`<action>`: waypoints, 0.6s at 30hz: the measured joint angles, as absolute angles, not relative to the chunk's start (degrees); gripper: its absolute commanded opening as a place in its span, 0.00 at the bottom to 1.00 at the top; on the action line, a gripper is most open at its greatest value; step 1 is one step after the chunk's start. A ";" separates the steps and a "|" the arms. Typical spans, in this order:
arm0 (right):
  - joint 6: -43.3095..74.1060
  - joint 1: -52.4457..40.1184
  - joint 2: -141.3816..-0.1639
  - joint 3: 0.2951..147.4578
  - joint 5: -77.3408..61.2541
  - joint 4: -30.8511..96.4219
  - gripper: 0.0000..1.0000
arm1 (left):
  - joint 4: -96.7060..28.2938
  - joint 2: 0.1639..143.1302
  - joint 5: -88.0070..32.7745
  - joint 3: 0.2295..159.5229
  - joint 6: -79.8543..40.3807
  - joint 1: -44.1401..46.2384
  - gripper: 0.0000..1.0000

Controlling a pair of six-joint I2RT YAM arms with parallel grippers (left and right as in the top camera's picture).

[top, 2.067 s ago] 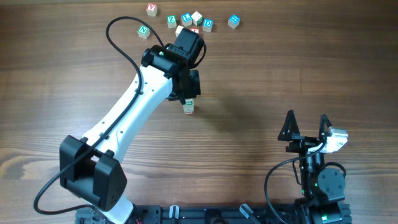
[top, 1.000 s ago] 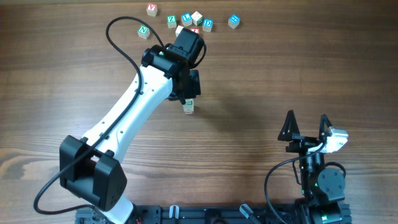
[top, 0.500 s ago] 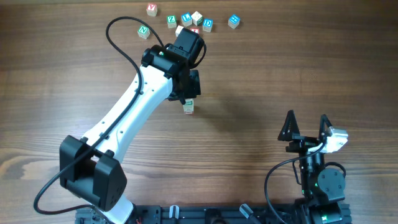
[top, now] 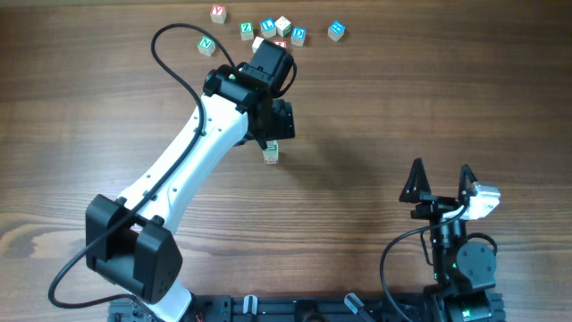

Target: Form a tower

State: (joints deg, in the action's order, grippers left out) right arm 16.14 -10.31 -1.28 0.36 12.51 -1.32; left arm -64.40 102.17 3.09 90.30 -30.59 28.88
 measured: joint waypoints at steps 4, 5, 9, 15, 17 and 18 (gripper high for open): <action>16.14 -10.31 -1.28 0.36 12.51 -1.32 1.00 | -60.47 102.17 4.47 90.30 -30.55 27.40 0.92; 16.14 -10.31 -1.28 0.36 12.51 -1.32 1.00 | -59.75 102.17 4.62 90.28 -30.52 26.44 0.96; 16.14 -10.31 -1.28 0.36 12.51 -1.32 1.00 | -56.53 102.17 4.82 90.24 -30.57 19.97 1.00; 16.14 -10.31 -1.28 0.36 12.51 -1.32 1.00 | -56.47 102.17 5.34 90.24 -30.55 8.93 1.00; 16.14 -10.31 -1.28 0.36 12.51 -1.32 1.00 | -56.49 102.17 5.34 90.24 -30.55 7.11 1.00; 16.14 -10.31 -1.28 0.36 12.51 -1.32 1.00 | -56.49 102.17 5.34 90.24 -30.55 6.15 1.00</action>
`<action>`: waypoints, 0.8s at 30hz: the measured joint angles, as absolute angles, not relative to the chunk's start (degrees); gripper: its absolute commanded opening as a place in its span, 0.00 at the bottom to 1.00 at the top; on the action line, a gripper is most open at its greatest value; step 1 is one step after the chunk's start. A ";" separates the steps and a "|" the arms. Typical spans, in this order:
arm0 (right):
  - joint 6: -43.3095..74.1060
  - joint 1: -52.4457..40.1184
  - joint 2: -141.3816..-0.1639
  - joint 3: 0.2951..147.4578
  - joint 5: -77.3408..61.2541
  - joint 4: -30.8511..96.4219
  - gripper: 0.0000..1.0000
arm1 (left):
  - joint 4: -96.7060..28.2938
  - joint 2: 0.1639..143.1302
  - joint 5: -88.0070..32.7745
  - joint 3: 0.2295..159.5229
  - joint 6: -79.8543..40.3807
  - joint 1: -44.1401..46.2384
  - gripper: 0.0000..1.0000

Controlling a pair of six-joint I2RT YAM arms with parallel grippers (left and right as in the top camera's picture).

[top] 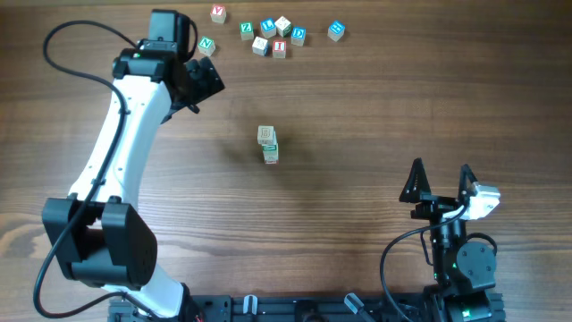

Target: Form a tower

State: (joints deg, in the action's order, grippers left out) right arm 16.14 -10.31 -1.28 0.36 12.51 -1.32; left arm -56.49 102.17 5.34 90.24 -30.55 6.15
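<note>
A small tower [268,144] of lettered wooden blocks stands mid-table, its top block [265,134] sitting slightly left of the block under it. My left gripper [207,79] is up at the far left, apart from the tower, just below a green N block [206,43]; it holds nothing and its jaws look apart. Near the front right, my right gripper [441,177] points up the table with its fingers spread wide and empty.
Several loose letter blocks lie along the far edge: a red V block [218,13], a green Z block [247,29], a red I block [280,47], a blue D block [298,35] and a lone blue block [336,30]. The left arm's cable [63,45] loops at the left.
My left gripper was over the tower, hiding its top. It is now at the far left by the green N block, and a block stands uncovered on top of the tower. The right arm is unmoved.
</note>
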 measured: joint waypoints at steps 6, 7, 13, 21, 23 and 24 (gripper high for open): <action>16.14 -10.31 -1.28 0.36 12.51 -1.32 1.00 | -56.47 102.17 5.34 90.24 -30.55 5.21 1.00; 16.14 -10.31 -1.28 0.36 12.51 -1.32 1.00 | -56.47 102.17 5.34 90.24 -30.55 5.23 1.00; 16.14 -10.31 -1.28 0.34 12.51 -1.32 1.00 | -56.47 102.17 5.34 90.24 -30.55 5.21 1.00; 16.14 -10.31 -1.28 0.36 12.51 -1.32 1.00 | -56.47 102.17 5.34 90.24 -30.55 5.21 1.00; 16.14 -10.31 -1.28 0.36 12.51 -1.32 1.00 | -56.47 102.17 5.34 90.24 -30.55 5.21 1.00; 16.14 -10.31 -1.28 0.36 12.51 -1.32 1.00 | -56.49 102.17 5.34 90.24 -30.55 5.23 1.00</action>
